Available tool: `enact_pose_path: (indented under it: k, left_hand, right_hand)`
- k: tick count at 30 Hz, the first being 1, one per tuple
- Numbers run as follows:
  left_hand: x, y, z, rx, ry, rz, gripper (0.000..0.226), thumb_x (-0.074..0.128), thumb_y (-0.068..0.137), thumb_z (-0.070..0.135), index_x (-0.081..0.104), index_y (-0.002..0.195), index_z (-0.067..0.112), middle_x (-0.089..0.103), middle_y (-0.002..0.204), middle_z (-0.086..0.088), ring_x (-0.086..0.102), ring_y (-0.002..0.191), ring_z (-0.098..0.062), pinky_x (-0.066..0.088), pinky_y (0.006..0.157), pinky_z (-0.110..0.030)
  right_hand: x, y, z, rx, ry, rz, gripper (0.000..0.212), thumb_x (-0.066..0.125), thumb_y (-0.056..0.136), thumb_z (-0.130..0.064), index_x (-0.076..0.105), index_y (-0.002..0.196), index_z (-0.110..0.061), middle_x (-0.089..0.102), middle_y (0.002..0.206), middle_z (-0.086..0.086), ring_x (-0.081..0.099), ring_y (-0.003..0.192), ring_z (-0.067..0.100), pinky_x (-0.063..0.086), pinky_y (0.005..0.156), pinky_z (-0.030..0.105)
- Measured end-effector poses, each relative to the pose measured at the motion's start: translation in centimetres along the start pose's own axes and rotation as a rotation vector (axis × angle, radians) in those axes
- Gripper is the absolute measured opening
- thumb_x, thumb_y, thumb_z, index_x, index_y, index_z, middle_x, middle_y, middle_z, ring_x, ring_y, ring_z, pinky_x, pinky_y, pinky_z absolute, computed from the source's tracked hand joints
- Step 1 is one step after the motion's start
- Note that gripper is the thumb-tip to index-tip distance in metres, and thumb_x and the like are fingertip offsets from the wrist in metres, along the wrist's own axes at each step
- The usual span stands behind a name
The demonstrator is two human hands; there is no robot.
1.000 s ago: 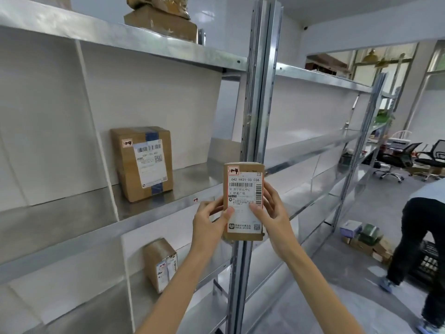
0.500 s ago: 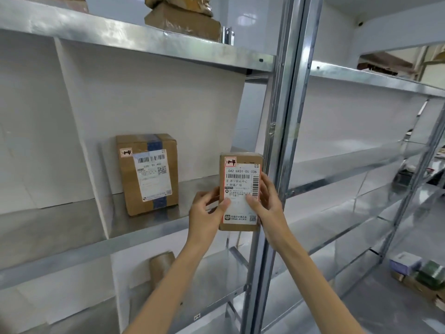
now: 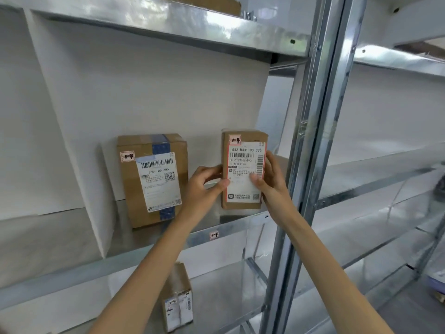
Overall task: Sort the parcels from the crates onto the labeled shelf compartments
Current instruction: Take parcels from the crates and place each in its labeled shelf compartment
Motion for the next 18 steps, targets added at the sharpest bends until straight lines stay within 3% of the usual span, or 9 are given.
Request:
enact_pose_path:
  k: [5, 7, 9, 12, 18]
  left_hand:
    - [0.8, -0.3, -1.7, -0.069, 0.027, 0.017, 0.03, 0.073, 0.08, 0.023, 0.062, 0.107, 0.031, 0.06, 0.113, 0.01, 0.056, 0.094, 0.012, 0.042, 0.069, 0.003]
    - [1.2, -0.4, -2.2, -0.088, 0.044, 0.034, 0.032, 0.074, 0.079, 0.021, 0.057, 0.1, 0.038, 0.059, 0.111, 0.014, 0.055, 0.094, 0.013, 0.043, 0.07, 0.001]
    - [1.6, -0.4, -2.6, -0.1, 0.081, 0.065, 0.035, 0.076, 0.077, 0.022, 0.053, 0.097, 0.04, 0.058, 0.113, 0.012, 0.057, 0.102, 0.003, 0.046, 0.078, -0.008]
    - [2.2, -0.3, -2.9, -0.129, 0.12, 0.096, 0.036, 0.076, 0.077, 0.025, 0.053, 0.103, 0.035, 0.057, 0.119, 0.008, 0.054, 0.112, -0.006, 0.044, 0.087, -0.017]
    - [3.0, -0.2, -3.3, -0.158, 0.205, 0.139, 0.043, 0.075, 0.078, 0.03, 0.053, 0.115, 0.027, 0.058, 0.121, 0.012, 0.053, 0.111, -0.002, 0.041, 0.073, -0.004]
  right_hand:
    - [-0.6, 0.5, 2.3, 0.061, 0.032, -0.057, 0.057, 0.056, 0.092, -0.015, 0.03, 0.14, -0.031, 0.055, 0.133, -0.001, 0.058, 0.119, 0.023, 0.055, 0.084, 0.036]
    - [-1.0, 0.8, 3.2, 0.091, 0.044, -0.082, 0.06, 0.056, 0.092, -0.012, 0.027, 0.141, -0.029, 0.054, 0.133, 0.001, 0.056, 0.12, 0.027, 0.055, 0.086, 0.04]
    - [-1.4, 1.1, 3.9, 0.119, 0.06, -0.107, 0.063, 0.054, 0.089, -0.011, 0.024, 0.142, -0.026, 0.052, 0.133, 0.006, 0.054, 0.121, 0.03, 0.055, 0.088, 0.042]
    - [-2.0, 1.5, 4.6, 0.139, 0.081, -0.143, 0.067, 0.053, 0.087, -0.011, 0.021, 0.144, -0.026, 0.049, 0.135, 0.011, 0.054, 0.121, 0.029, 0.055, 0.087, 0.04]
    - [-3.0, 2.2, 5.4, 0.142, 0.103, -0.219, 0.064, 0.054, 0.087, -0.015, 0.023, 0.14, -0.034, 0.055, 0.132, 0.001, 0.057, 0.118, 0.017, 0.055, 0.084, 0.03]
Point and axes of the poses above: each hand's wrist, its own y-axis towards the middle knuckle, its own x-axis out of the palm, z = x × y, the point moved 1 cm from there along y, towards the middle knuckle
